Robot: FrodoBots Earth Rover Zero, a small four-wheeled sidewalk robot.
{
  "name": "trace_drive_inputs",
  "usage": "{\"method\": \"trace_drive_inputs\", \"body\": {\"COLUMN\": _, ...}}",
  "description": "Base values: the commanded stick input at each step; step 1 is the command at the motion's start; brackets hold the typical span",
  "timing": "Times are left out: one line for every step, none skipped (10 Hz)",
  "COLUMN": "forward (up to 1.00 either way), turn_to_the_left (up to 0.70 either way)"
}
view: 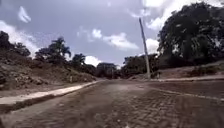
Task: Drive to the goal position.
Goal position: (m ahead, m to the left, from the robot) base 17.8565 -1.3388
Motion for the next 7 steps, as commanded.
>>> {"method": "trace_drive_inputs", "body": {"forward": 0.7, "turn_to_the_left": 0.0}}
{"method": "trace_drive_inputs", "body": {"forward": 0.7, "turn_to_the_left": 0.0}}
{"method": "trace_drive_inputs", "body": {"forward": 0.7, "turn_to_the_left": 0.0}}
{"method": "trace_drive_inputs", "body": {"forward": 0.7, "turn_to_the_left": 0.0}}
{"method": "trace_drive_inputs", "body": {"forward": 0.7, "turn_to_the_left": 0.0}}
{"method": "trace_drive_inputs", "body": {"forward": 0.7, "turn_to_the_left": 0.0}}
{"method": "trace_drive_inputs", "body": {"forward": 0.7, "turn_to_the_left": 0.0}}
